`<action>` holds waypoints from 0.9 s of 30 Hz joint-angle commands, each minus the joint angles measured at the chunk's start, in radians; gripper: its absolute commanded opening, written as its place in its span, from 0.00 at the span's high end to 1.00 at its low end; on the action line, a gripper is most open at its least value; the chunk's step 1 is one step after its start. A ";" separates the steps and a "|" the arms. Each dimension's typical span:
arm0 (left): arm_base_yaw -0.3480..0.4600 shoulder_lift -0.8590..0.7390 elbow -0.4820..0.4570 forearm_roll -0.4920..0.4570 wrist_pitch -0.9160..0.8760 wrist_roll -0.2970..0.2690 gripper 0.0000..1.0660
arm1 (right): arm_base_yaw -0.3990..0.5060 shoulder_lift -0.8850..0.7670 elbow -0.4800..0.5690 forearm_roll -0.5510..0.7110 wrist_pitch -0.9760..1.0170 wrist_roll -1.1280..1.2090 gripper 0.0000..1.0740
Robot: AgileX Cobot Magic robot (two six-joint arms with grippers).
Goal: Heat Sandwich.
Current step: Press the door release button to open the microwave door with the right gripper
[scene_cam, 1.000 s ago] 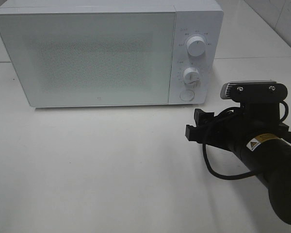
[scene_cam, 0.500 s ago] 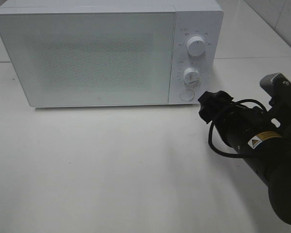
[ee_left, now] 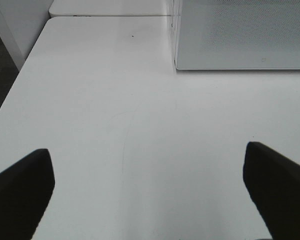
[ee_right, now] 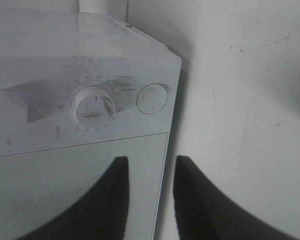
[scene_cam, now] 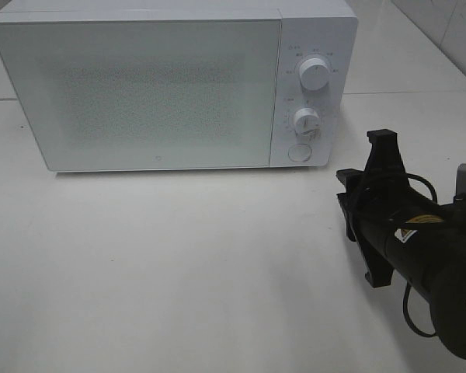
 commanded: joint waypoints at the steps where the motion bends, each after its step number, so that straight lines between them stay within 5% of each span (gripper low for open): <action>1: 0.003 -0.021 0.003 -0.005 -0.008 -0.003 0.09 | 0.003 0.001 -0.007 0.008 0.020 0.048 0.89; 3: 0.003 -0.021 0.003 -0.005 -0.008 -0.003 0.09 | 0.003 0.001 -0.007 0.009 0.020 0.054 0.99; 13: 0.003 -0.021 0.003 -0.005 -0.008 -0.003 0.09 | -0.025 0.005 -0.026 0.012 0.086 0.050 1.00; 27: 0.003 -0.021 0.003 -0.005 -0.008 -0.003 0.09 | -0.148 0.116 -0.174 -0.169 0.128 0.055 1.00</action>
